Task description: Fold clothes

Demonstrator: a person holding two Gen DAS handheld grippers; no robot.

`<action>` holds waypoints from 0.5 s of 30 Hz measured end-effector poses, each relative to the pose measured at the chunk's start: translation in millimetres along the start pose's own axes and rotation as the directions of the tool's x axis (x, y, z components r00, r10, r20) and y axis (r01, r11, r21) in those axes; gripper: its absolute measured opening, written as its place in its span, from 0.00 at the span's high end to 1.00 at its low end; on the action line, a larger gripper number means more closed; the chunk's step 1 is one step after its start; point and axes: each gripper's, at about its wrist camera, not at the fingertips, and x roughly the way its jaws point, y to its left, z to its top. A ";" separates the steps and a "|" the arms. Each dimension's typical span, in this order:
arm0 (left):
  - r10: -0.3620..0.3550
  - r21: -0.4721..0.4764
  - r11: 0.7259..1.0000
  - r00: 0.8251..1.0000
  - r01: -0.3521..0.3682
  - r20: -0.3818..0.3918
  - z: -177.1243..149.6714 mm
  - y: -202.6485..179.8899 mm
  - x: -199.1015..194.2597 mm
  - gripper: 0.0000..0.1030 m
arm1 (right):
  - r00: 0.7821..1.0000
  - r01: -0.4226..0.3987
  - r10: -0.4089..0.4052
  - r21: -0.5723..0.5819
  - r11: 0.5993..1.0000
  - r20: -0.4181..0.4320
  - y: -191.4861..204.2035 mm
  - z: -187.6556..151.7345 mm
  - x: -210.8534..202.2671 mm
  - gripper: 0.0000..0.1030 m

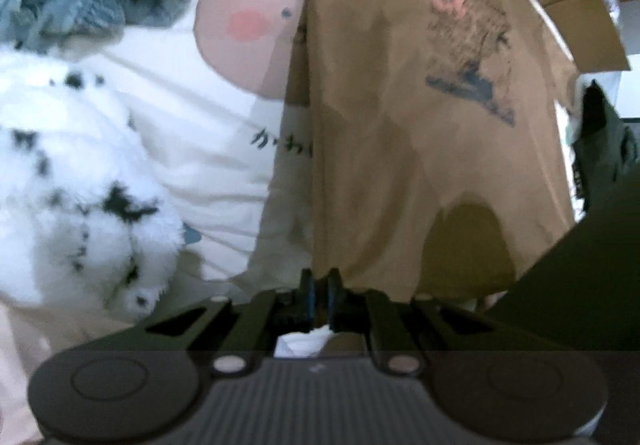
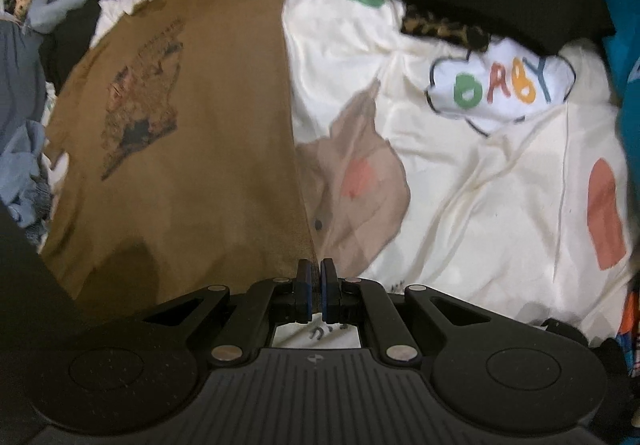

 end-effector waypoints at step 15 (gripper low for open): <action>-0.004 -0.004 1.000 1.000 0.004 0.018 1.8 -1.8 -20.4 0.94 | 1.000 0.017 -0.017 -0.066 0.998 0.003 9.7 15.1 -37.9 0.99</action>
